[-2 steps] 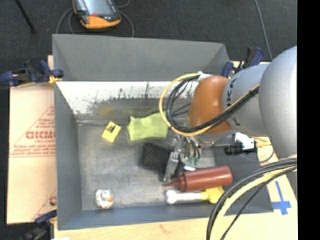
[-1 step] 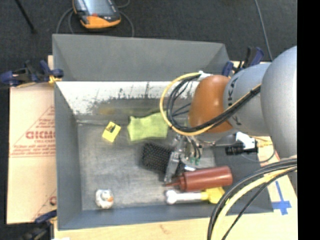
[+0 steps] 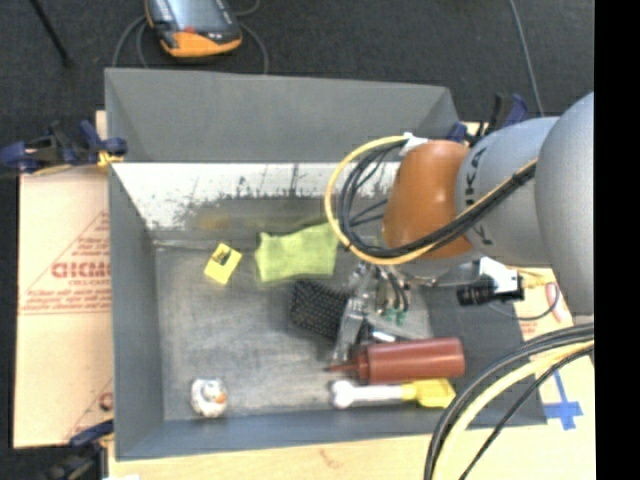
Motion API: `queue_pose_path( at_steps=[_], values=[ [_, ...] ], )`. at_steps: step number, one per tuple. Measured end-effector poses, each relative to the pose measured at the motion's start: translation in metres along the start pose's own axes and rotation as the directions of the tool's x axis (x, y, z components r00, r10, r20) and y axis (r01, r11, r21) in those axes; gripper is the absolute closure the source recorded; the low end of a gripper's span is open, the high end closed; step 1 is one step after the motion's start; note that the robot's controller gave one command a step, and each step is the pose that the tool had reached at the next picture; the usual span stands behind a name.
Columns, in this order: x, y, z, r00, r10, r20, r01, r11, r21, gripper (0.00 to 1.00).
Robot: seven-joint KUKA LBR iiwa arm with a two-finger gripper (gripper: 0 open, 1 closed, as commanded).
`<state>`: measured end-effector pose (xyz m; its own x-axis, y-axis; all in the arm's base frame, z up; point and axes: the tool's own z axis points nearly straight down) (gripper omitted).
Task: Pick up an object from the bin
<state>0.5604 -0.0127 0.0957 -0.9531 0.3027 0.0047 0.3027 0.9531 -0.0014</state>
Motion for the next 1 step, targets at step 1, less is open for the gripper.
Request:
queue_pose_path(
  at_steps=[1],
  values=[
    [-0.0014, 0.0002, -0.0175, 1.000, -0.001, 0.004, 0.001, 1.000, -0.001, 1.00]
  ],
)
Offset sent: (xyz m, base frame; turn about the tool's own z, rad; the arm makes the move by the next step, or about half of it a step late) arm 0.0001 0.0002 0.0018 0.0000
